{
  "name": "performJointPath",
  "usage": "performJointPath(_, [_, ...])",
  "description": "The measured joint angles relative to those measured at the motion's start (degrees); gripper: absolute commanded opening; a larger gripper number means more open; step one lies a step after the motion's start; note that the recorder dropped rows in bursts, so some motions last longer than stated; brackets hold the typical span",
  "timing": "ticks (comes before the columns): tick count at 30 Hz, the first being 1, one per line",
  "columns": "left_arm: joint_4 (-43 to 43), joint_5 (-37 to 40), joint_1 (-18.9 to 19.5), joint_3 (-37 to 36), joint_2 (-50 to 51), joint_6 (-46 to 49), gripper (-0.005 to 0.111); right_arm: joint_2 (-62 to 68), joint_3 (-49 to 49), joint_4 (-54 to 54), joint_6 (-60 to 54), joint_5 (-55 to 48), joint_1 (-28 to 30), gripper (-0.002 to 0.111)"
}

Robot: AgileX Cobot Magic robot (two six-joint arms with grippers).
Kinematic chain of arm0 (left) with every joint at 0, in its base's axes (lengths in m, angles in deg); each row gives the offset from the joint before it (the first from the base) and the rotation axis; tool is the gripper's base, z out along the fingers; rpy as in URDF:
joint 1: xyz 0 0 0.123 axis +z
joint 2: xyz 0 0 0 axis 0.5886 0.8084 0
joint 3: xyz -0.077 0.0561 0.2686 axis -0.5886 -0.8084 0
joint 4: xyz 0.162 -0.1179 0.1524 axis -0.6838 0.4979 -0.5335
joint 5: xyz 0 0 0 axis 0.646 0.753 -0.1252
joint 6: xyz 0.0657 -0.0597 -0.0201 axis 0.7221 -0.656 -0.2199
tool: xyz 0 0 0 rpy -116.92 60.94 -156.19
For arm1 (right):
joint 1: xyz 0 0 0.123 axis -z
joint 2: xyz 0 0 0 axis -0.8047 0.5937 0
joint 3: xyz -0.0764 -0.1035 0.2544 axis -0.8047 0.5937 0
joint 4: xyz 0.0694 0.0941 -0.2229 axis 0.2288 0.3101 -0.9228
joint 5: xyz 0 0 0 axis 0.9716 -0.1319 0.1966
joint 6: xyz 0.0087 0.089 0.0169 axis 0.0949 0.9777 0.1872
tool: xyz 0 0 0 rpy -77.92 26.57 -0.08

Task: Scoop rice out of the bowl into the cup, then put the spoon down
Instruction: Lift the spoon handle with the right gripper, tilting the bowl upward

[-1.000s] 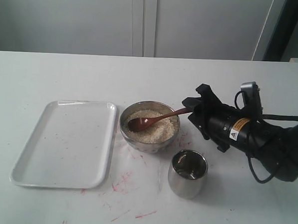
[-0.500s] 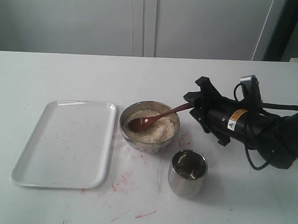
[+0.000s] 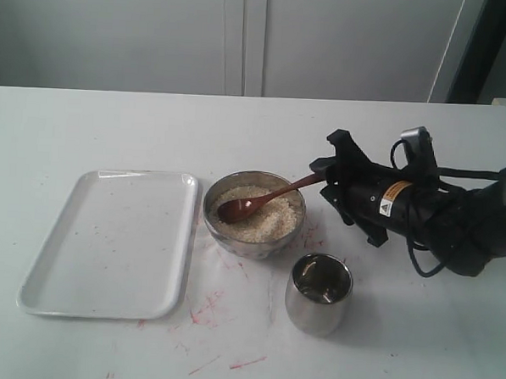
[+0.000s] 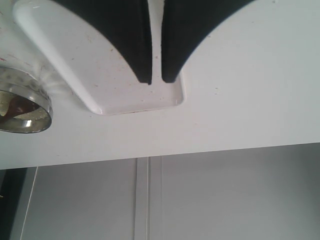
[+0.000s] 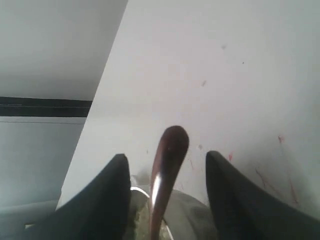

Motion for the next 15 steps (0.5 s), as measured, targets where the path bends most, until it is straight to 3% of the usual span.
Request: performJointPath(15, [0.00,0.00,0.00,0.00,0.00,0.00,0.014,4.00,-3.42,1.09,0.09,1.49,-0.23,0.045])
